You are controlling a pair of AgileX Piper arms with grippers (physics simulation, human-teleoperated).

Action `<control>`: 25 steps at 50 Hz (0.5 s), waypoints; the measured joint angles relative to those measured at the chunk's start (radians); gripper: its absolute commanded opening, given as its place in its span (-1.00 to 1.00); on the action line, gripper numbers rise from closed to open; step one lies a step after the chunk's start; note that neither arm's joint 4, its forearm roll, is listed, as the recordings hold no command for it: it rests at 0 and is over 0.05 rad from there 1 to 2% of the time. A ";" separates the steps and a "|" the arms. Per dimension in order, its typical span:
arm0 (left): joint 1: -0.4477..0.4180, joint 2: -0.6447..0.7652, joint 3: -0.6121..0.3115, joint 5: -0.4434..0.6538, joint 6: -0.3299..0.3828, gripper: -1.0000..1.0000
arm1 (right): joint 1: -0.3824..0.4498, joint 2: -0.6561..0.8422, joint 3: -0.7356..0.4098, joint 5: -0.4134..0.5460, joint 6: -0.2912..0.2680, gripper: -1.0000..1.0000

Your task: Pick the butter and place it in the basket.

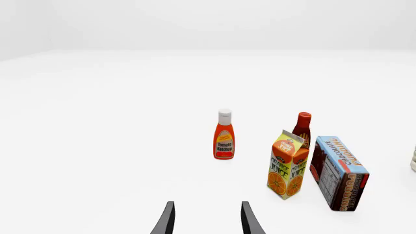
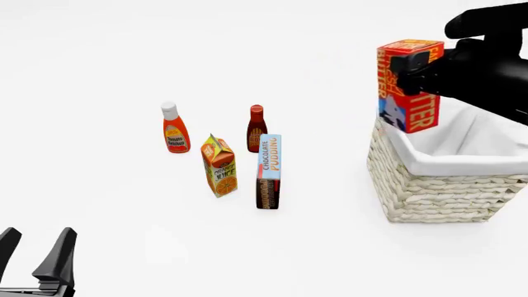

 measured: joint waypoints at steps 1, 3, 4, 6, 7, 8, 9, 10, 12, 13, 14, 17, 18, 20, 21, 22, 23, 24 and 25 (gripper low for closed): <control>0.000 0.000 0.000 0.000 0.000 1.00 | -0.005 -0.002 0.001 -0.001 0.001 -1.00; 0.000 0.000 0.000 0.000 0.000 1.00 | -0.014 -0.005 0.004 -0.004 0.002 -1.00; 0.000 0.000 0.000 0.000 0.000 1.00 | -0.019 -0.007 0.005 -0.005 0.003 -1.00; 0.000 0.000 0.000 0.000 0.000 1.00 | -0.028 -0.010 0.008 -0.009 0.005 -1.00; 0.000 0.000 0.000 0.000 0.000 1.00 | -0.033 -0.011 0.010 -0.011 0.006 -1.00; 0.000 0.000 0.000 0.000 0.000 1.00 | -0.038 -0.012 0.012 -0.013 0.007 -1.00; 0.000 0.000 0.000 0.000 0.000 1.00 | -0.043 -0.013 0.014 -0.016 0.009 -1.00; 0.000 0.000 0.000 0.000 0.000 1.00 | -0.047 -0.014 0.016 -0.018 0.010 -1.00; 0.000 0.000 0.000 0.000 0.000 1.00 | -0.057 -0.016 0.020 -0.024 0.013 -1.00; 0.000 0.000 0.000 0.000 0.000 1.00 | -0.062 -0.016 0.022 -0.027 0.015 -1.00; 0.000 0.000 0.000 0.000 0.000 1.00 | -0.067 -0.017 0.024 -0.030 0.017 -1.00; 0.000 0.000 0.000 0.000 0.000 1.00 | -0.080 -0.018 0.031 -0.038 0.021 -1.00; 0.000 0.000 0.000 0.000 0.000 1.00 | -0.084 -0.019 0.033 -0.041 0.022 -1.00; 0.000 0.000 0.000 0.000 0.000 1.00 | -0.093 -0.021 0.038 -0.047 0.024 -1.00; 0.000 0.000 0.000 0.000 0.000 1.00 | -0.097 -0.022 0.040 -0.050 0.026 -1.00; 0.000 0.000 0.000 0.000 0.000 1.00 | -0.101 -0.024 0.042 -0.053 0.027 -1.00; 0.000 0.000 0.000 0.000 0.000 1.00 | -0.105 -0.025 0.044 -0.055 0.028 -1.00; 0.000 0.000 0.000 0.000 0.000 1.00 | -0.109 -0.027 0.047 -0.058 0.029 -1.00; 0.000 0.000 0.000 0.000 0.000 1.00 | -0.113 -0.028 0.049 -0.061 0.031 -1.00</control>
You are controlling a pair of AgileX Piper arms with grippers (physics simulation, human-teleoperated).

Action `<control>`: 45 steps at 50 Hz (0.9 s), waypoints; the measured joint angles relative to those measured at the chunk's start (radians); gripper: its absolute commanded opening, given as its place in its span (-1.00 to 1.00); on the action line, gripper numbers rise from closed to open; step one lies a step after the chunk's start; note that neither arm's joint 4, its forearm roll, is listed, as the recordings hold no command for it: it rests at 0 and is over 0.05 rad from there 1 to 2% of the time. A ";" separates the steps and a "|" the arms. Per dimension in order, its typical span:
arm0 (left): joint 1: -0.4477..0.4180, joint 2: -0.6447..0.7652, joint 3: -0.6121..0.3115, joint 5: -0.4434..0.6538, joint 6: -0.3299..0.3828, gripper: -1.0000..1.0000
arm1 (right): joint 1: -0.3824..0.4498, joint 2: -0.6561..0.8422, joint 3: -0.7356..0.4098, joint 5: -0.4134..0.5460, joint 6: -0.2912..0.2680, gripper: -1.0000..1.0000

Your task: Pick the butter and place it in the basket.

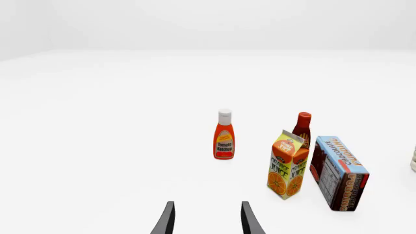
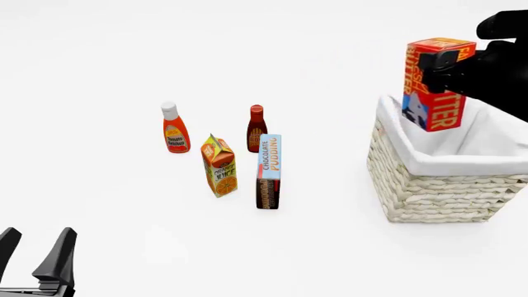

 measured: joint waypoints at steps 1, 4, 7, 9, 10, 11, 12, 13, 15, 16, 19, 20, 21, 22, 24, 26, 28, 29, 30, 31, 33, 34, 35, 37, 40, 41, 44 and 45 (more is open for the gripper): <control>0.000 0.000 0.000 0.000 0.000 1.00 | -0.004 -0.002 0.003 -0.004 0.001 -1.00; 0.000 0.000 0.000 0.000 0.000 1.00 | -0.015 -0.008 0.012 -0.015 0.004 -1.00; 0.000 0.000 0.000 0.000 0.000 1.00 | -0.027 -0.013 0.022 -0.026 0.007 -1.00; 0.000 0.000 0.000 0.000 0.000 1.00 | -0.035 -0.017 0.028 -0.035 0.008 -1.00; 0.000 0.000 0.000 0.000 0.000 1.00 | -0.039 -0.019 0.031 -0.039 0.009 -1.00; 0.000 0.000 0.000 0.000 0.000 1.00 | -0.042 -0.021 0.034 -0.043 0.010 -1.00; 0.000 0.000 0.000 0.000 0.000 1.00 | -0.046 -0.024 0.038 -0.048 0.011 -1.00; 0.000 0.000 0.000 0.000 0.000 1.00 | -0.050 -0.026 0.041 -0.053 0.012 -1.00; 0.000 0.000 0.000 0.000 0.000 1.00 | -0.057 -0.028 0.047 -0.063 0.013 -1.00; 0.000 0.000 0.000 0.000 0.000 1.00 | -0.060 -0.030 0.050 -0.067 0.014 -1.00; 0.000 0.000 0.000 0.000 0.000 1.00 | -0.069 -0.032 0.061 -0.083 0.015 -1.00; 0.000 0.000 0.000 0.000 0.000 1.00 | -0.072 -0.033 0.064 -0.088 0.016 -1.00; 0.000 0.000 0.000 0.000 0.000 1.00 | -0.075 -0.033 0.068 -0.094 0.017 -1.00; 0.000 0.000 0.000 0.000 0.000 1.00 | -0.077 -0.034 0.072 -0.100 0.017 -1.00; 0.000 0.000 0.000 0.000 0.000 1.00 | -0.082 -0.037 0.079 -0.111 0.019 -1.00; 0.000 0.000 0.000 0.000 0.000 1.00 | -0.086 -0.038 0.085 -0.122 0.020 -1.00; 0.000 0.000 0.000 0.000 0.000 1.00 | -0.090 -0.038 0.091 -0.134 0.022 -1.00; 0.000 0.000 0.000 0.000 0.000 1.00 | -0.092 -0.038 0.094 -0.139 0.023 -1.00; 0.000 0.000 0.000 0.000 0.000 1.00 | -0.094 -0.038 0.097 -0.145 0.023 -1.00; 0.000 0.000 0.000 0.000 0.000 1.00 | -0.095 -0.037 0.101 -0.151 0.024 -1.00; 0.000 0.000 0.000 0.000 0.000 1.00 | -0.098 -0.036 0.107 -0.162 0.025 -1.00; 0.000 0.000 0.000 0.000 0.000 1.00 | -0.099 -0.036 0.110 -0.168 0.026 -1.00; 0.000 0.000 0.000 0.000 0.000 1.00 | -0.101 -0.035 0.113 -0.174 0.027 -1.00; 0.000 0.000 0.000 0.000 0.000 1.00 | -0.103 -0.033 0.119 -0.186 0.029 -1.00; 0.000 0.000 0.000 0.000 0.000 1.00 | -0.107 -0.029 0.127 -0.203 0.031 -1.00; 0.000 0.000 0.000 0.000 0.000 1.00 | -0.108 -0.028 0.129 -0.208 0.032 -1.00; 0.000 0.000 0.000 0.000 0.000 1.00 | -0.111 -0.024 0.137 -0.224 0.035 -1.00; 0.000 0.000 0.000 0.000 0.000 1.00 | -0.112 -0.023 0.139 -0.229 0.035 -1.00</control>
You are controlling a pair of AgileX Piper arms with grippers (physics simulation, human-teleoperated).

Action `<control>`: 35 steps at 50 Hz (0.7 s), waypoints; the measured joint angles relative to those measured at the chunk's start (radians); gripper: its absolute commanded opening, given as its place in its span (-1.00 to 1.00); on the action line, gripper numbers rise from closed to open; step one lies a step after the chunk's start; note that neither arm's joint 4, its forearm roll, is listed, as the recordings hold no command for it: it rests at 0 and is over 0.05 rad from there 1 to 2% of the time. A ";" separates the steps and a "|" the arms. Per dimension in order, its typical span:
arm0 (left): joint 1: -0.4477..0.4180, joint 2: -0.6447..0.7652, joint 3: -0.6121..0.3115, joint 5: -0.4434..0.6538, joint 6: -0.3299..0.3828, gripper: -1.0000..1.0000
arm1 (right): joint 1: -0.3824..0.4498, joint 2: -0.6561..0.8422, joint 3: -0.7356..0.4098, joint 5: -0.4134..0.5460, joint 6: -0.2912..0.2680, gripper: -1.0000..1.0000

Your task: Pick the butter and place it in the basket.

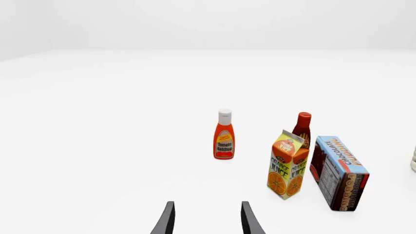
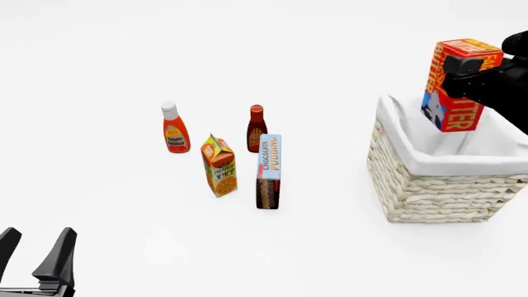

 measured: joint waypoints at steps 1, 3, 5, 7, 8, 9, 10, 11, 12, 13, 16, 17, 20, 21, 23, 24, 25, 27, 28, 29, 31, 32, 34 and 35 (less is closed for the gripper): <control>0.000 0.000 0.000 0.000 0.000 1.00 | -0.001 0.001 0.002 -0.005 0.001 -1.00; 0.000 0.000 0.000 0.000 0.000 1.00 | -0.002 0.004 0.007 -0.015 0.002 -1.00; 0.000 0.000 0.000 0.000 0.000 1.00 | -0.004 0.007 0.011 -0.024 0.004 -1.00; 0.000 0.000 0.000 0.000 0.000 1.00 | -0.005 0.010 0.014 -0.033 0.006 -1.00; 0.000 0.000 0.000 0.000 0.000 1.00 | -0.006 0.011 0.015 -0.037 0.007 -1.00; 0.000 0.000 0.000 0.000 0.000 1.00 | -0.006 0.013 0.016 -0.041 0.008 -1.00; 0.000 0.000 0.000 0.000 0.000 1.00 | -0.007 0.015 0.017 -0.045 0.009 -1.00; 0.000 0.000 0.000 0.000 0.000 1.00 | -0.007 0.017 0.018 -0.049 0.010 -1.00; 0.000 0.000 0.000 0.000 0.000 1.00 | -0.008 0.019 0.020 -0.053 0.011 -1.00; 0.000 0.000 0.000 0.000 0.000 1.00 | -0.009 0.021 0.021 -0.057 0.012 -1.00; 0.000 0.000 0.000 0.000 0.000 1.00 | -0.010 0.028 0.025 -0.069 0.015 -1.00; 0.000 0.000 0.000 0.000 0.000 1.00 | -0.011 0.031 0.026 -0.073 0.015 -1.00; 0.000 0.000 0.000 0.000 0.000 1.00 | -0.013 0.037 0.029 -0.083 0.018 -1.00; 0.000 0.000 0.000 0.000 0.000 1.00 | -0.013 0.039 0.030 -0.086 0.019 -1.00; 0.000 0.000 0.000 0.000 0.000 1.00 | -0.014 0.044 0.032 -0.092 0.021 -1.00; 0.000 0.000 0.000 0.000 0.000 1.00 | -0.015 0.046 0.032 -0.095 0.022 -1.00; 0.000 0.000 0.000 0.000 0.000 1.00 | -0.016 0.048 0.033 -0.098 0.023 -1.00; 0.000 0.000 0.000 0.000 0.000 1.00 | -0.017 0.053 0.033 -0.103 0.025 -1.00; 0.000 0.000 0.000 0.000 0.000 1.00 | -0.017 0.056 0.034 -0.106 0.026 -1.00; 0.000 0.000 0.000 0.000 0.000 1.00 | -0.018 0.059 0.034 -0.109 0.027 -1.00; 0.000 0.000 0.000 0.000 0.000 1.00 | -0.020 0.065 0.035 -0.114 0.029 -1.00; 0.000 0.000 0.000 0.000 0.000 1.00 | -0.021 0.069 0.035 -0.117 0.030 -1.00; 0.000 0.000 0.000 0.000 0.000 1.00 | -0.024 0.076 0.036 -0.122 0.032 -1.00; 0.000 0.000 0.000 0.000 0.000 1.00 | -0.025 0.079 0.036 -0.125 0.033 -1.00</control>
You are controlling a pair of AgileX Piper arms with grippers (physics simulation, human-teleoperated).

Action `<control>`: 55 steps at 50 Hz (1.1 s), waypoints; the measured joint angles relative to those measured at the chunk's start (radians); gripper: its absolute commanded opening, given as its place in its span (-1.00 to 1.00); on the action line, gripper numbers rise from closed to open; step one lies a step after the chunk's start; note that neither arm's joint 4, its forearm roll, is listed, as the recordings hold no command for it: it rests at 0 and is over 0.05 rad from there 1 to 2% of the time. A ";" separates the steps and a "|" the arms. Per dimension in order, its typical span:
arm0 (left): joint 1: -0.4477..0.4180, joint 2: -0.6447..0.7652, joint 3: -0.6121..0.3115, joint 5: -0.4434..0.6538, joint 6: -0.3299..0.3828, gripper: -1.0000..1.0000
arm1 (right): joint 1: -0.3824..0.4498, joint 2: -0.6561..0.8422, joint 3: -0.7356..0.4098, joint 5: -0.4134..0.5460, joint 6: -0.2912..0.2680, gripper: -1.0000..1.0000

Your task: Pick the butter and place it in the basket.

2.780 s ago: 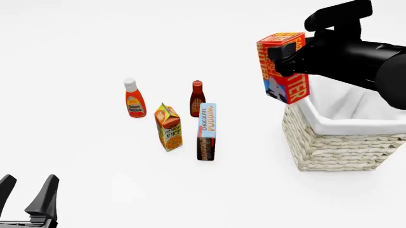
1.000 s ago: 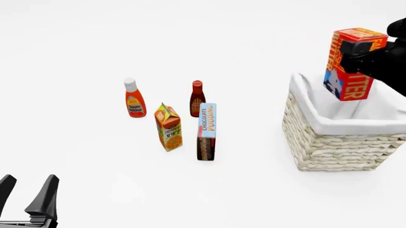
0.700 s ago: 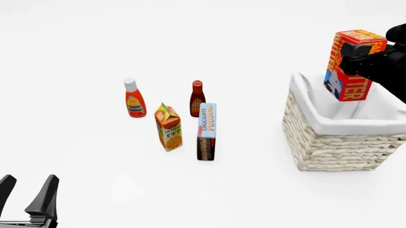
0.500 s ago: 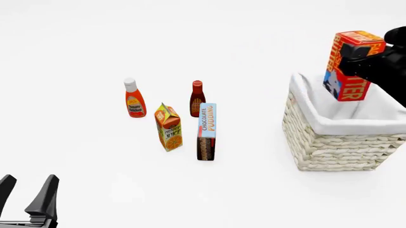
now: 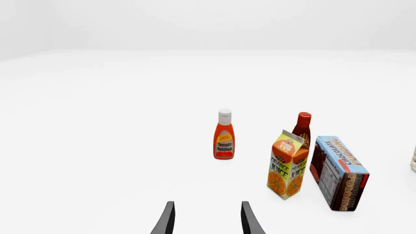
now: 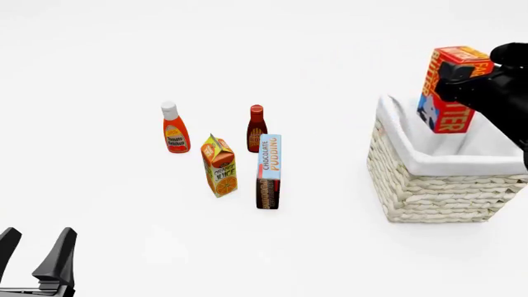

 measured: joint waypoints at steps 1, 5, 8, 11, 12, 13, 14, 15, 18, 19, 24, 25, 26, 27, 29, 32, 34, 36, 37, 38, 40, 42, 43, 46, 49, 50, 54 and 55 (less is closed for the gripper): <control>0.000 0.000 0.000 0.000 0.000 1.00 | -0.001 0.003 0.001 -0.003 0.001 -1.00; 0.000 0.000 0.000 0.000 0.000 1.00 | -0.004 0.016 0.003 -0.013 0.004 -1.00; 0.000 0.000 0.000 0.000 0.000 1.00 | -0.007 0.024 0.004 -0.020 0.006 -1.00; 0.000 0.000 0.000 0.000 0.000 1.00 | -0.009 0.031 0.005 -0.026 0.008 -1.00; 0.000 0.000 0.000 0.000 0.000 1.00 | -0.010 0.032 0.006 -0.027 0.008 -1.00; 0.000 0.000 0.000 0.000 0.000 1.00 | -0.011 0.034 0.006 -0.029 0.009 -1.00; 0.000 0.000 0.000 0.000 0.000 1.00 | -0.012 0.036 0.006 -0.030 0.010 -1.00; 0.000 0.000 0.000 0.000 0.000 1.00 | -0.012 0.038 0.006 -0.032 0.010 -1.00; 0.000 0.000 0.000 0.000 0.000 1.00 | -0.015 0.044 0.007 -0.037 0.012 -1.00; 0.000 0.000 0.000 0.000 0.000 1.00 | -0.016 0.046 0.008 -0.039 0.013 -1.00; 0.000 0.000 0.000 0.000 0.000 1.00 | -0.020 0.057 0.008 -0.045 0.015 -1.00; 0.000 0.000 0.000 0.000 0.000 1.00 | -0.021 0.059 0.008 -0.046 0.016 -1.00; 0.000 0.000 0.000 0.000 0.000 1.00 | -0.022 0.061 0.008 -0.048 0.016 -1.00; 0.000 0.000 0.000 0.000 0.000 1.00 | -0.023 0.063 0.008 -0.049 0.016 -1.00; 0.000 0.000 0.000 0.000 0.000 1.00 | -0.025 0.066 0.009 -0.051 0.017 -1.00; 0.000 0.000 0.000 0.000 0.000 1.00 | -0.028 0.070 0.010 -0.055 0.019 -1.00; 0.000 0.000 0.000 0.000 0.000 1.00 | -0.029 0.073 0.011 -0.058 0.019 -1.00; 0.000 0.000 0.000 0.000 0.000 1.00 | -0.031 0.075 0.012 -0.060 0.020 -1.00; 0.000 0.000 0.000 0.000 0.000 1.00 | -0.032 0.076 0.012 -0.061 0.021 -1.00; 0.000 0.000 0.000 0.000 0.000 1.00 | -0.033 0.077 0.012 -0.062 0.021 -1.00; 0.000 0.000 0.000 0.000 0.000 1.00 | -0.035 0.079 0.013 -0.065 0.022 -1.00; 0.000 0.000 0.000 0.000 0.000 1.00 | -0.037 0.081 0.014 -0.067 0.023 -1.00; 0.000 0.000 0.000 0.000 0.000 1.00 | -0.038 0.082 0.015 -0.068 0.023 -1.00; 0.000 0.000 0.000 0.000 0.000 1.00 | -0.042 0.084 0.017 -0.071 0.024 -1.00; 0.000 0.000 0.000 0.000 0.000 1.00 | -0.045 0.085 0.019 -0.074 0.026 -1.00; 0.000 0.000 0.000 0.000 0.000 1.00 | -0.046 0.086 0.019 -0.074 0.026 -1.00; 0.000 0.000 0.000 0.000 0.000 1.00 | -0.050 0.089 0.021 -0.077 0.026 -1.00; 0.000 0.000 0.000 0.000 0.000 1.00 | -0.051 0.089 0.021 -0.077 0.026 -1.00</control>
